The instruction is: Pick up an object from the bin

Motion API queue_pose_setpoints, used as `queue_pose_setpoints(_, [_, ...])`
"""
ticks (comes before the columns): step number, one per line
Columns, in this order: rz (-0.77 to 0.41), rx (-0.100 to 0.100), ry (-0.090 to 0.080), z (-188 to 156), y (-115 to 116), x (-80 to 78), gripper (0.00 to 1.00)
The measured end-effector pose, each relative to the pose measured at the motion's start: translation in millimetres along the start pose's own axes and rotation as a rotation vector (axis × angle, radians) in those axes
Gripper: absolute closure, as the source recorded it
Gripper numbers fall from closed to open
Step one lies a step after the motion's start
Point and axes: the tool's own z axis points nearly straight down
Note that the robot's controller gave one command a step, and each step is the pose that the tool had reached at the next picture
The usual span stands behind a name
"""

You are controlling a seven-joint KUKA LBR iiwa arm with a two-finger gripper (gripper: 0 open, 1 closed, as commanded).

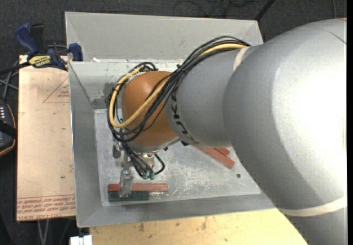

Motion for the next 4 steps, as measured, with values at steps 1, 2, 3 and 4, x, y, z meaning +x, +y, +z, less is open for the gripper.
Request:
queue_pose_setpoints(1, [0.084, 0.000, -0.002, 15, -24, 29.5, 1.00])
queue_pose_setpoints(2, [0.084, -0.001, -0.002, 15, -24, 29.5, 1.00])
queue_pose_setpoints(3, [0.031, -0.001, -0.010, -161, -82, 16.5, 1.00])
queue_pose_setpoints(4, [0.029, 0.000, -0.004, -158, -81, 17.7, 1.00])
